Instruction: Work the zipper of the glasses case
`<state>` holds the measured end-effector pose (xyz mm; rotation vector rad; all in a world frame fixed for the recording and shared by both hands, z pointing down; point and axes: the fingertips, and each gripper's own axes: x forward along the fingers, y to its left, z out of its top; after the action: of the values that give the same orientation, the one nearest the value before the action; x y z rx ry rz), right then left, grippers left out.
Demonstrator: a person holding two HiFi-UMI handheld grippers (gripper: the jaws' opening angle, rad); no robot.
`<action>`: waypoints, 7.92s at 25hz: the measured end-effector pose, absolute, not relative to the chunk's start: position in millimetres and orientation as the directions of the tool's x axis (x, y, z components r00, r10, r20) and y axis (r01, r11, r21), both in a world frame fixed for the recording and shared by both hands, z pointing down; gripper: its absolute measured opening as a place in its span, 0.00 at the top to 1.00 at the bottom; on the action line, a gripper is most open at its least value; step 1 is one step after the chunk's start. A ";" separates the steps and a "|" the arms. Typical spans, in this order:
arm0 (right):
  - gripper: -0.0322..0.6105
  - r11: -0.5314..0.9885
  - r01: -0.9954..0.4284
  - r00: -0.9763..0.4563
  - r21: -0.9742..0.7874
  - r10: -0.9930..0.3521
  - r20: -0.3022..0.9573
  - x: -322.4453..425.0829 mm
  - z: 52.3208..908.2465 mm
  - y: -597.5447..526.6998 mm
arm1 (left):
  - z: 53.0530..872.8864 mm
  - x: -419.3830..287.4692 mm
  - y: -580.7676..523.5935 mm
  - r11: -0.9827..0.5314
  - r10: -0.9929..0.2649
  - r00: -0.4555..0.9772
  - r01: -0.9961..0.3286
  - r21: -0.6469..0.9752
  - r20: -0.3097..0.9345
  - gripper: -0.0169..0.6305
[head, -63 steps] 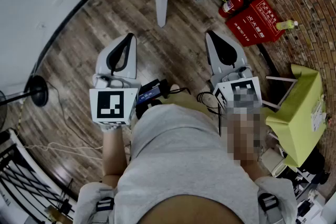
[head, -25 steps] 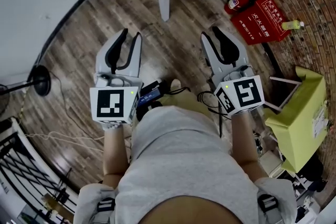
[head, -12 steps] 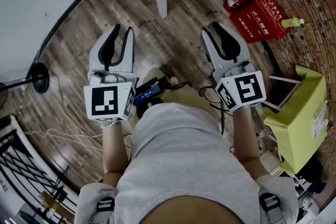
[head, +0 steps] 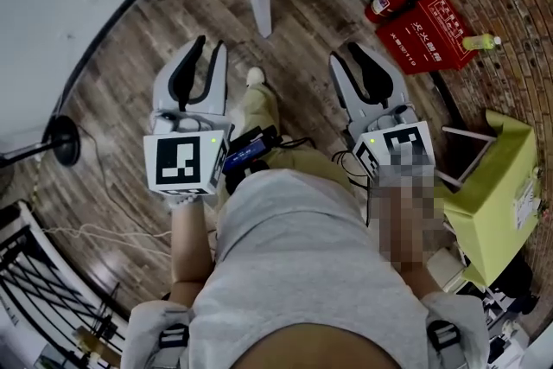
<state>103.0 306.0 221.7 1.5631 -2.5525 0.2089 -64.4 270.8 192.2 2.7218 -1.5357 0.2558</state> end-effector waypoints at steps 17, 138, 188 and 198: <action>0.76 0.358 -0.932 -0.362 -0.061 -0.900 0.242 90.8 220.4 131.1 | 209.9 -62.3 81.5 -0.662 -0.743 0.629 -0.740 -0.118 0.228 0.82; 0.86 0.661 -0.690 -0.493 0.294 -0.728 0.477 43.6 399.0 -122.5 | 406.0 -20.2 -103.2 -0.736 -0.665 0.419 -0.504 -0.451 0.618 0.59; 0.93 0.638 -0.716 -0.496 0.283 -0.750 0.438 40.7 393.6 -132.7 | 407.0 -21.5 -105.7 -0.735 -0.670 0.402 -0.482 -0.477 0.624 0.59; 0.95 0.659 -0.732 -0.545 0.173 -0.719 0.430 39.3 390.7 -132.4 | 406.1 -23.1 -105.0 -0.726 -0.680 0.391 -0.484 -0.490 0.620 0.59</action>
<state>39.3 -132.4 390.7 1.1311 -2.4072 0.0371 -23.1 -105.0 406.1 2.8049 -1.1953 1.4421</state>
